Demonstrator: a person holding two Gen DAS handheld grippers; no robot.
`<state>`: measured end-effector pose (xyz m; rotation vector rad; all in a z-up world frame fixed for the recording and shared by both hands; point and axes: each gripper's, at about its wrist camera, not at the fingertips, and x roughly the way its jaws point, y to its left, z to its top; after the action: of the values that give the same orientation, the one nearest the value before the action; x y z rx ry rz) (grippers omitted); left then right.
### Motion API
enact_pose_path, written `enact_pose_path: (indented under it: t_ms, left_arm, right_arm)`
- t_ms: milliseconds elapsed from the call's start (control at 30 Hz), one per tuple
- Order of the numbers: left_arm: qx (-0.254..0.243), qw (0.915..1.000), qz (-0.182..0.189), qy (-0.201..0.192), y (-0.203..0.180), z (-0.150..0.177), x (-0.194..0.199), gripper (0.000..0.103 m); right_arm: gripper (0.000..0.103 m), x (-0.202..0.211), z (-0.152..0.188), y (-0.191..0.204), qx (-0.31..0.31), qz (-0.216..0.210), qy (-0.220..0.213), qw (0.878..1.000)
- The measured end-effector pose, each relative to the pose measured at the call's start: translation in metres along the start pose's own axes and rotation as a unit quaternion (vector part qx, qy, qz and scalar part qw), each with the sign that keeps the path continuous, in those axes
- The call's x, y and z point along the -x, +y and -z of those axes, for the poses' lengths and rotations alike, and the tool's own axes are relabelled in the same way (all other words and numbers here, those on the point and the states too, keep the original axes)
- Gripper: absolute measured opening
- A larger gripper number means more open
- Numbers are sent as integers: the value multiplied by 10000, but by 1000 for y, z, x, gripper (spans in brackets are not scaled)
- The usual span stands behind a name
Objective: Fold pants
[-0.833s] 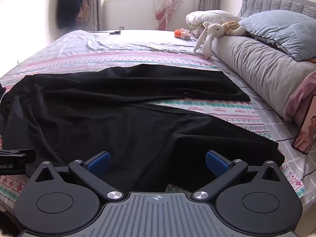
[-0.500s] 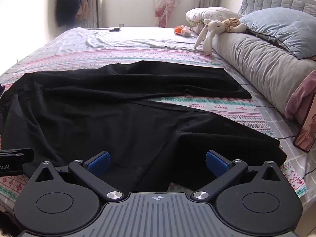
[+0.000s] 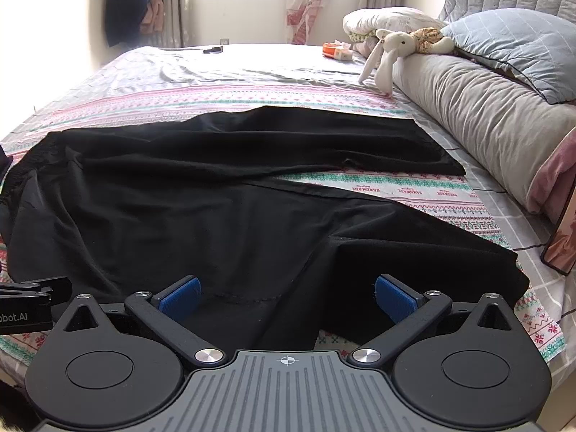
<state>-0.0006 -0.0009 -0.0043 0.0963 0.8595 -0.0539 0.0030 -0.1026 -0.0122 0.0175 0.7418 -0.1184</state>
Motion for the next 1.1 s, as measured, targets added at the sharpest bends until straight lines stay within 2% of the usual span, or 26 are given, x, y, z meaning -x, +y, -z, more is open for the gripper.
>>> enact_pose_path:
  t_ms: [1100]
  left_arm:
    - [80,9999,91,20,5,2,-3,103]
  right_arm:
    - [103,-4,1,3,29,56,101,9999]
